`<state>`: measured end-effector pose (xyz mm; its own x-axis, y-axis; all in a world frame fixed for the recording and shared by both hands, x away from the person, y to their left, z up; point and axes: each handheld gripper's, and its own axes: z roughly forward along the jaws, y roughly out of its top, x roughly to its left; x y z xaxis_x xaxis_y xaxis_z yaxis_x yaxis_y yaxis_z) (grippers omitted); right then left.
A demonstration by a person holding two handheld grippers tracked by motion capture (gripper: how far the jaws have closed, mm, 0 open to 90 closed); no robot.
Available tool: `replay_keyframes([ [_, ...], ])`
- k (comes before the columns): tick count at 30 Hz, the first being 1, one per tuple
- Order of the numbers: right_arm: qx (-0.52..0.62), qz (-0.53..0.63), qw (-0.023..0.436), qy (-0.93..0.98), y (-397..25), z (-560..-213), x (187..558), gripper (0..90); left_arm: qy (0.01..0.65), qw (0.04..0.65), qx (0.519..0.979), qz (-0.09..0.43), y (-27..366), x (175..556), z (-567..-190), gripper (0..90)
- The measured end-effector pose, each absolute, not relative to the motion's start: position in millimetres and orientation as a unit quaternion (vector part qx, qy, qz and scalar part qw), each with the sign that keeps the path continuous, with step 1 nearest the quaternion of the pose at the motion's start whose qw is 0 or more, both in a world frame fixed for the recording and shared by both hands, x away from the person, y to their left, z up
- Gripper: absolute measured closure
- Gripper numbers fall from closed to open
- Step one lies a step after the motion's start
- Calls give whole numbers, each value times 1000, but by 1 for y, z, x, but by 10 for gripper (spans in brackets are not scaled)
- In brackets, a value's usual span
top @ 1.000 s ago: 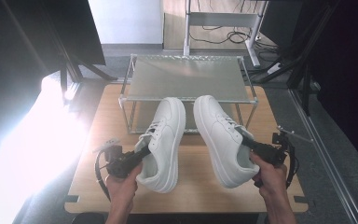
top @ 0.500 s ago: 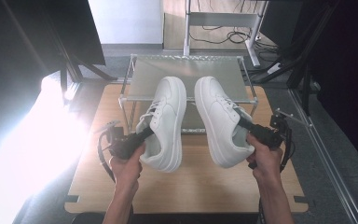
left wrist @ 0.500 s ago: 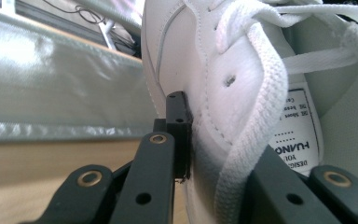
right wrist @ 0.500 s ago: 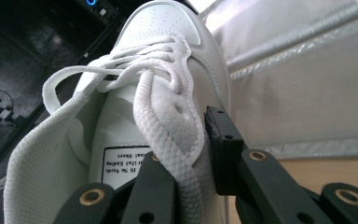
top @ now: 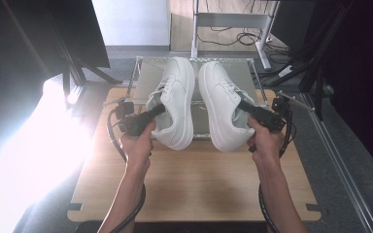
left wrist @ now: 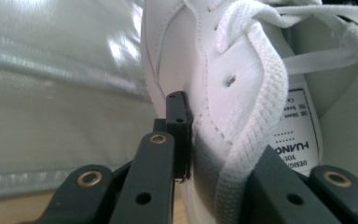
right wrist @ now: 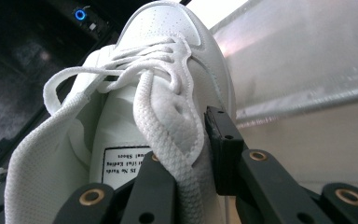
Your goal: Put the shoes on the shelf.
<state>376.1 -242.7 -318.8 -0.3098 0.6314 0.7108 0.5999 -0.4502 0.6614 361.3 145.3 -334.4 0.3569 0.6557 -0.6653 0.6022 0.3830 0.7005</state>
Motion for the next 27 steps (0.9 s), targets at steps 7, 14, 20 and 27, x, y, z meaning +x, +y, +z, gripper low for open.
replay_keyframes([
  [7, 601, 620, 13, 504, -238, -313, 396, 813, 578, 610, 542, 11, 148, 384, -328, 827],
  [14, 615, 619, 21, 487, -236, -301, 419, 813, 596, 599, 535, 13, 149, 410, -318, 827],
  [20, 623, 614, 32, 483, -229, -293, 439, 813, 602, 589, 539, 20, 145, 433, -309, 827],
  [27, 639, 602, 41, 478, -224, -295, 456, 812, 611, 571, 547, 32, 141, 450, -307, 827],
])
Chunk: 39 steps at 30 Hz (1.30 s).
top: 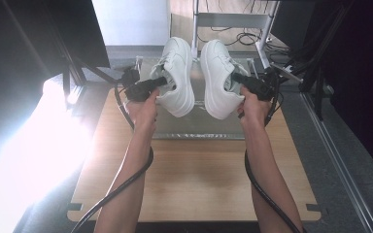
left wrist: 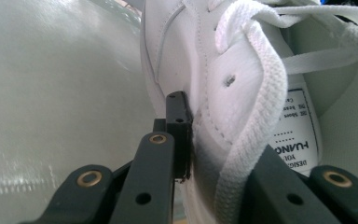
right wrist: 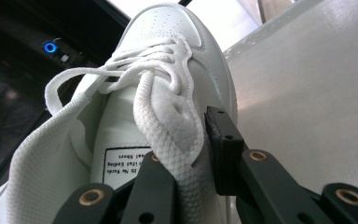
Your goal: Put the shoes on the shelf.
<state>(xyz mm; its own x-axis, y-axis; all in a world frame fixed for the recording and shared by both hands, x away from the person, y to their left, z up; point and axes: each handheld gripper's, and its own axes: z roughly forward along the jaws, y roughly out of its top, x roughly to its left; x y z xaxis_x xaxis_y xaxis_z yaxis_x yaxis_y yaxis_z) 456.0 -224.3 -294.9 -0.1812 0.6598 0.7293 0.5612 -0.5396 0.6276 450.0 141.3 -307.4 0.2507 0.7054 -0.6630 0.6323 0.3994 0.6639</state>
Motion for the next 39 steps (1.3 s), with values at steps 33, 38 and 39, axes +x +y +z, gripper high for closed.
replay_keyframes([
  [33, 670, 563, 73, 478, -196, -303, 495, 722, 630, 486, 599, 88, 111, 489, -301, 789],
  [38, 670, 561, 72, 480, -192, -302, 495, 674, 623, 487, 606, 91, 109, 490, -301, 742],
  [39, 670, 561, 71, 480, -191, -302, 495, 664, 621, 489, 606, 89, 109, 490, -301, 732],
])
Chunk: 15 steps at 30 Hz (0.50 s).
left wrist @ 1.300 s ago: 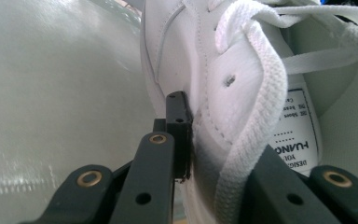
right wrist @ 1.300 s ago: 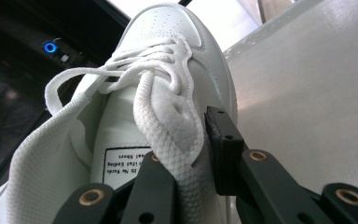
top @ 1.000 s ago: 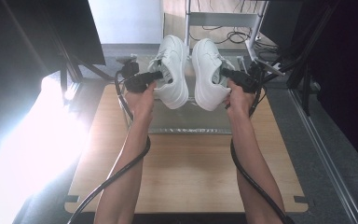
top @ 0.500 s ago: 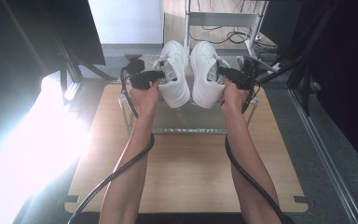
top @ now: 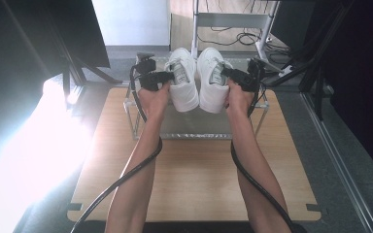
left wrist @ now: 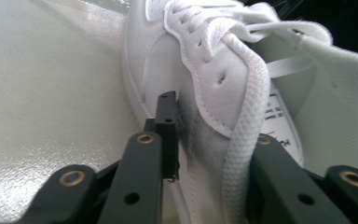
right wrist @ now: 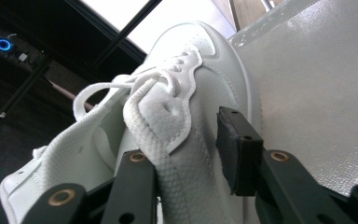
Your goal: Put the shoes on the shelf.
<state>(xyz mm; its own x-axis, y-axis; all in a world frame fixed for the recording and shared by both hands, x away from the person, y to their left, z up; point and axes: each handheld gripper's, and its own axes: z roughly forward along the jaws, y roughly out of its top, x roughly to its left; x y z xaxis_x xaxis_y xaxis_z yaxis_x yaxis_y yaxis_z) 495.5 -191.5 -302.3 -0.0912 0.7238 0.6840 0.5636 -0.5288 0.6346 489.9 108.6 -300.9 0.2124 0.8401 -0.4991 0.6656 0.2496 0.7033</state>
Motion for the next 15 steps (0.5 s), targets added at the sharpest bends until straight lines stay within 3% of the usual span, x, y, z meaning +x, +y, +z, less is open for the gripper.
replay_keyframes([
  [8, 664, 562, 59, 489, -190, -303, 498, 534, 609, 500, 611, 76, 106, 494, -303, 617],
  [10, 652, 576, 43, 492, -190, -304, 500, 417, 605, 504, 613, 62, 107, 496, -305, 552],
  [13, 643, 586, 22, 492, -192, -303, 501, 382, 601, 506, 615, 57, 106, 498, -308, 443],
  [15, 635, 591, 20, 498, -193, -302, 501, 374, 605, 507, 611, 63, 106, 498, -308, 439],
])
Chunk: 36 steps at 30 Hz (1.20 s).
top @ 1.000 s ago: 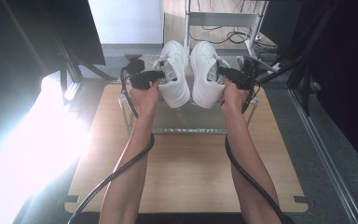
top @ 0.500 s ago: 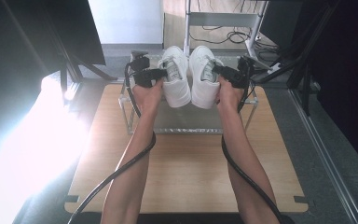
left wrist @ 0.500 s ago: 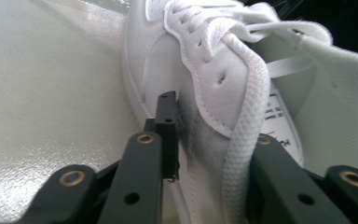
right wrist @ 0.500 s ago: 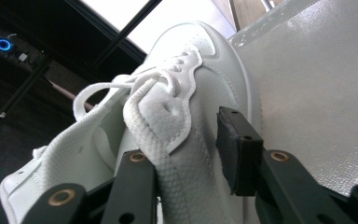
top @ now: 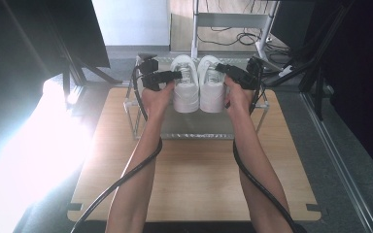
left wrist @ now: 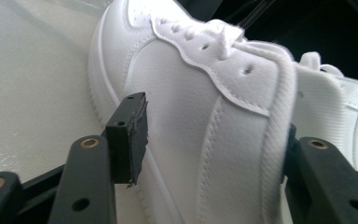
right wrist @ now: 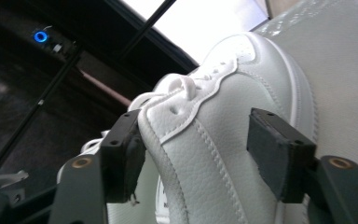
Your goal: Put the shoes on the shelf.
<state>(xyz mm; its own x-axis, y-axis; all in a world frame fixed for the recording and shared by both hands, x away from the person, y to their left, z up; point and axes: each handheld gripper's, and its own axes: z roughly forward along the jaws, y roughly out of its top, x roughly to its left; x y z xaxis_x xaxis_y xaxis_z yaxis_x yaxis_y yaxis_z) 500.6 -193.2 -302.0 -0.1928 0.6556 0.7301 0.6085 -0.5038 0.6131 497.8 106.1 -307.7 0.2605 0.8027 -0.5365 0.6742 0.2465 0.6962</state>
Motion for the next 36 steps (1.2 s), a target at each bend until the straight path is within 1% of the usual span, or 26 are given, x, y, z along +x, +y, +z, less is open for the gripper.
replay_keyframes([
  [1, 633, 593, 17, 497, -195, -302, 500, 363, 604, 507, 612, 62, 106, 498, -308, 409],
  [3, 624, 605, 9, 495, -197, -304, 499, 356, 602, 511, 610, 63, 108, 498, -309, 389],
  [4, 619, 606, 6, 499, -199, -305, 499, 348, 598, 518, 608, 62, 108, 498, -310, 342],
  [5, 614, 609, 7, 502, -200, -306, 499, 341, 592, 528, 606, 60, 109, 497, -310, 342],
  [7, 610, 612, 3, 503, -201, -308, 499, 330, 585, 545, 598, 54, 110, 496, -309, 298],
  [9, 608, 615, -1, 503, -203, -310, 498, 322, 580, 545, 603, 49, 109, 496, -306, 264],
  [12, 602, 618, -2, 505, -205, -313, 497, 301, 576, 542, 609, 58, 107, 493, -302, 248],
  [17, 594, 623, -5, 509, -208, -316, 495, 293, 567, 549, 611, 65, 109, 487, -301, 215],
  [23, 592, 620, 0, 515, -215, -319, 493, 256, 560, 565, 603, 64, 118, 481, -302, 174],
  [31, 577, 625, 4, 526, -224, -317, 488, 240, 553, 582, 594, 55, 126, 472, -304, 144],
  [36, 567, 624, 6, 538, -227, -316, 482, 221, 542, 580, 605, 58, 130, 464, -304, 131],
])
